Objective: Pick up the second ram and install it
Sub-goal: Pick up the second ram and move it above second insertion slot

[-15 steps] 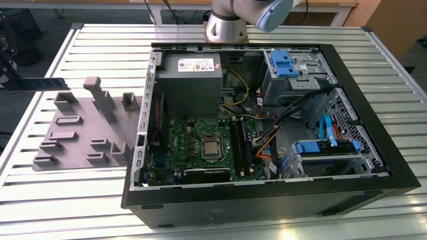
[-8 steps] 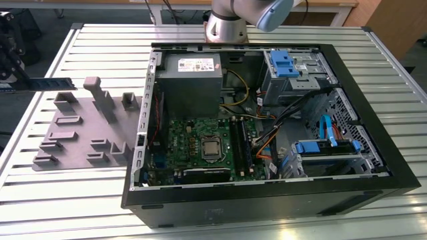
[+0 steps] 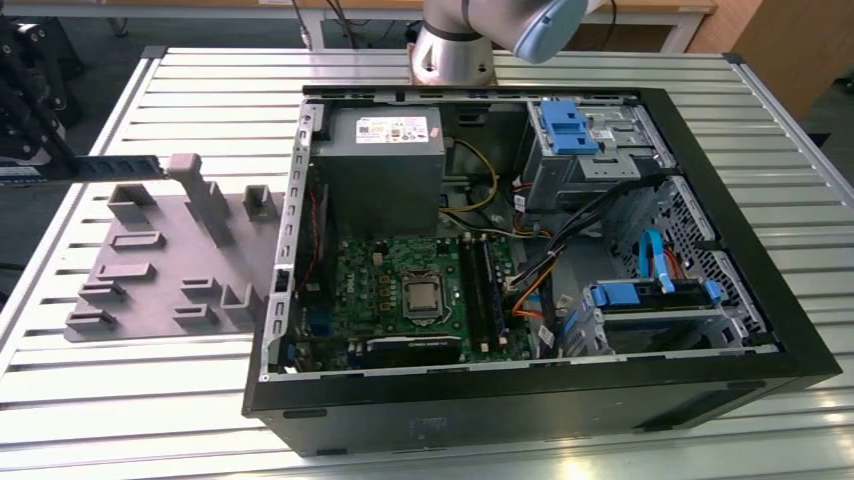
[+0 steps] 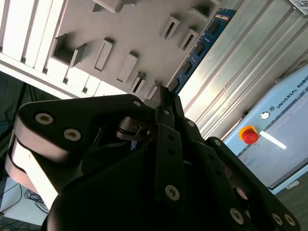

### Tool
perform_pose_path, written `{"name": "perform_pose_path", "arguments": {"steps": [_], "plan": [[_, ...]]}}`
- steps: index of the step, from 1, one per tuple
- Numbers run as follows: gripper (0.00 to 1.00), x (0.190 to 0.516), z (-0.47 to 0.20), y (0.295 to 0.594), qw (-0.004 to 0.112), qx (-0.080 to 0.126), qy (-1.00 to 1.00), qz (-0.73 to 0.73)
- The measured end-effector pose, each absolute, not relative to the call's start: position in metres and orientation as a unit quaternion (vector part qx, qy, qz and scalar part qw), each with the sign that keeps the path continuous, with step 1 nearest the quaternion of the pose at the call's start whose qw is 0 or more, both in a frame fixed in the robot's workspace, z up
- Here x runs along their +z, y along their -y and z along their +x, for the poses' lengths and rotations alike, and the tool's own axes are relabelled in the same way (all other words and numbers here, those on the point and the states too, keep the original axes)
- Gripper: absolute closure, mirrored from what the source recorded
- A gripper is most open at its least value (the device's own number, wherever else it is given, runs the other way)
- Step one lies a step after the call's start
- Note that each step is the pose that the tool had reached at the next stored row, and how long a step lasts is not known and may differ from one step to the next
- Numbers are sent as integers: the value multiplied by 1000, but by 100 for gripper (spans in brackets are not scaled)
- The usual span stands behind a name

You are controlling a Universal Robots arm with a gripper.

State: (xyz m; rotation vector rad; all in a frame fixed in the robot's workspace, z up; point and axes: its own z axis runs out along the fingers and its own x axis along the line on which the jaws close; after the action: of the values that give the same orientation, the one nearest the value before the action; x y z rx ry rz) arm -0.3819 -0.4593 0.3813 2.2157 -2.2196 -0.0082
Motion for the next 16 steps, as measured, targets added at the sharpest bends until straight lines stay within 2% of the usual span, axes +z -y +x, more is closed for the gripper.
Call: {"name": "perform_pose_path", "arguments": {"steps": [16], "plan": [[86,381,-371,459,3,-3,708,706]]}}
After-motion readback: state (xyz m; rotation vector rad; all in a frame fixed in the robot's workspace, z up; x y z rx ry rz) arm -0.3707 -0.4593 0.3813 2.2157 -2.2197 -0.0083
